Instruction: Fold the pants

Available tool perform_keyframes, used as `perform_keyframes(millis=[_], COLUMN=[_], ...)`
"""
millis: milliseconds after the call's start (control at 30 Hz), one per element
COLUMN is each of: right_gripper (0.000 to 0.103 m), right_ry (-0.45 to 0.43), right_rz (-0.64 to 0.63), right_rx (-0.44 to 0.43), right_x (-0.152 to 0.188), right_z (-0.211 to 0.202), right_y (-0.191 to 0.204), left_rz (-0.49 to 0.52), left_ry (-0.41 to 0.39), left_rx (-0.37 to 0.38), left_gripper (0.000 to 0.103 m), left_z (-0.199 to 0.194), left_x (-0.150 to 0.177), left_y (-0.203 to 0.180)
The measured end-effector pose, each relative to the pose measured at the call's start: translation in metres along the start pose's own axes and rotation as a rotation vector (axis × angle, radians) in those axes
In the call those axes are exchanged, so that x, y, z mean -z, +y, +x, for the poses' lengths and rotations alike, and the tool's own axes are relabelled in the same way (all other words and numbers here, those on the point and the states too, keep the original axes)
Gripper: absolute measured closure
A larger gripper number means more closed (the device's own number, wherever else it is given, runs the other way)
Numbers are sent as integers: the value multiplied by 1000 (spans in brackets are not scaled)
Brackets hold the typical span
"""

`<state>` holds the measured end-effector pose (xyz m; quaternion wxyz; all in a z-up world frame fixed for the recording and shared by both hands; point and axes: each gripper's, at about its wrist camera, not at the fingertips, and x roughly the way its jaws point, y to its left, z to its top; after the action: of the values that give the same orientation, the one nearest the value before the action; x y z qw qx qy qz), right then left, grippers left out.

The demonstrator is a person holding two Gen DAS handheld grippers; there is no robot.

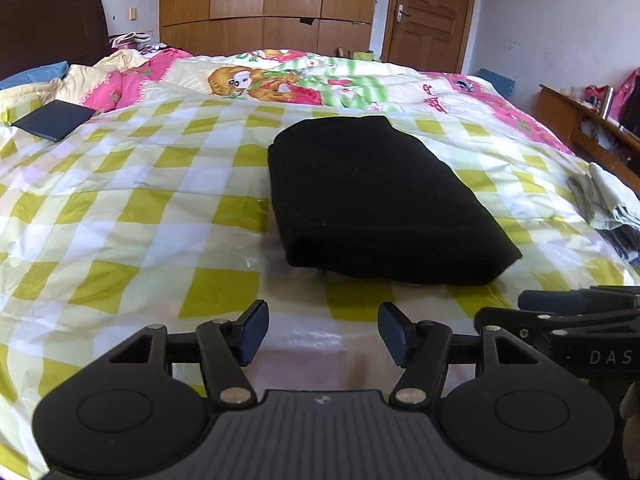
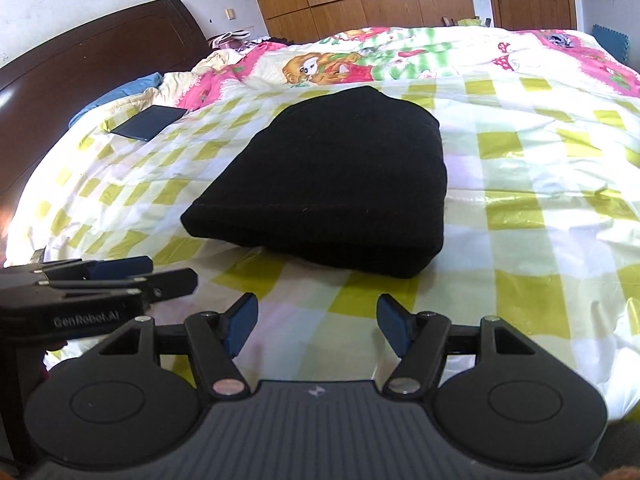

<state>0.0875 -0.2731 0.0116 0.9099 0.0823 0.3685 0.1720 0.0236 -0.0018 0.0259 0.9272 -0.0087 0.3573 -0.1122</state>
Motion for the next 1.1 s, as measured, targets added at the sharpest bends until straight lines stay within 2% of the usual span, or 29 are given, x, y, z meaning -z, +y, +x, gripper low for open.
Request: perform_keyframes(millis=[300, 533, 600, 667, 767, 1100], right_gripper=[35, 34, 34, 34, 33, 32], right_ry=[-6, -1, -2, -5, -6, 2], right_rz=[6, 8, 10, 14, 18, 23], right_rx=[-2, -3, -4, -4, -6, -3], right_x=[5, 7, 7, 7, 8, 9], right_z=[-8, -9, -9, -10, -10, -9], right_y=[4, 5, 5, 4, 4, 4], left_rz=[34, 20, 16, 10, -7, -1], left_ry=[-25, -33, -39, -50, -40, -53], left_rx=[-5, -18, -39, -76, -135, -143], left_gripper=[23, 15, 11, 1, 0, 0], left_z=[-11, -13, -13, -14, -13, -13], left_x=[3, 5, 6, 6, 3, 7], left_y=[-14, -15, -15, -16, -13, -12])
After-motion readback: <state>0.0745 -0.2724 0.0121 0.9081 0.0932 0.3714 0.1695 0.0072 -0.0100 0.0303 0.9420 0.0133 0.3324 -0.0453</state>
